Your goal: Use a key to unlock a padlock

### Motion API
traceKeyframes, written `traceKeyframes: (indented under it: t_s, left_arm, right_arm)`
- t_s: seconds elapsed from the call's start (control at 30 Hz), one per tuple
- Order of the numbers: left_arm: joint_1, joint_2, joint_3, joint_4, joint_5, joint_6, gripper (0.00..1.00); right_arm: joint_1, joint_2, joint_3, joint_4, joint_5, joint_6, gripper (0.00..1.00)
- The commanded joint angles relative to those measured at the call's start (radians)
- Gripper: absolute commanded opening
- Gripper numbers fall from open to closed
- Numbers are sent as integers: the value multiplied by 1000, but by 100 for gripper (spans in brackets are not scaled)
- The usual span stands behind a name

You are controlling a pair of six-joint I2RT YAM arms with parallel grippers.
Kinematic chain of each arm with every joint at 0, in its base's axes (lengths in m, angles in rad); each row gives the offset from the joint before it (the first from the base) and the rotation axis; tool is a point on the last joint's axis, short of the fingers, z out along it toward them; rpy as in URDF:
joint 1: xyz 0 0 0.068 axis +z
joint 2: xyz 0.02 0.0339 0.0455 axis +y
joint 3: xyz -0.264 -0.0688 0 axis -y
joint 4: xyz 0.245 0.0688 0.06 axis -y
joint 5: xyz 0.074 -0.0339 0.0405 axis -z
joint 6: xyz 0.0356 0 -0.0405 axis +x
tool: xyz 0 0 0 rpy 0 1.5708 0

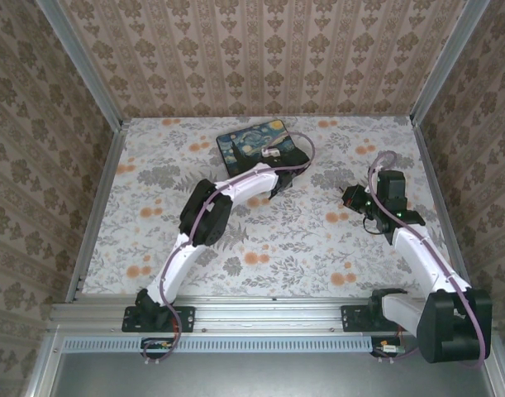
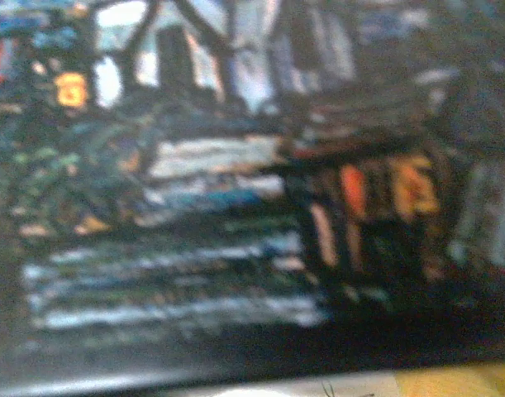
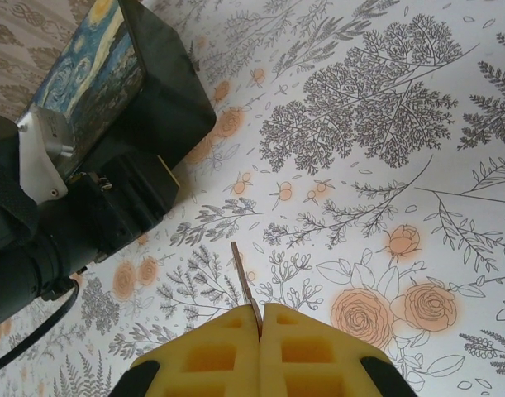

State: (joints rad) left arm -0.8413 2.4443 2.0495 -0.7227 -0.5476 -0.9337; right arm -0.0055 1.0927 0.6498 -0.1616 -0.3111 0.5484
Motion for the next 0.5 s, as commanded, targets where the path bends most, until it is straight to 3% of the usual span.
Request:
traceKeyframes:
  t_s: [0.0,0.17,0.47]
  left_arm:
    - [30,18,25,9,0,17,75]
    - [35,29,36,37,-9,35,66]
    - [36,34,27,37,-36,49,42]
  right_arm:
    - [3,20,24,32,-29,-5,0]
    - [4,42,13,55,-42,4,0]
    - [4,53,2,70,-48,12,0]
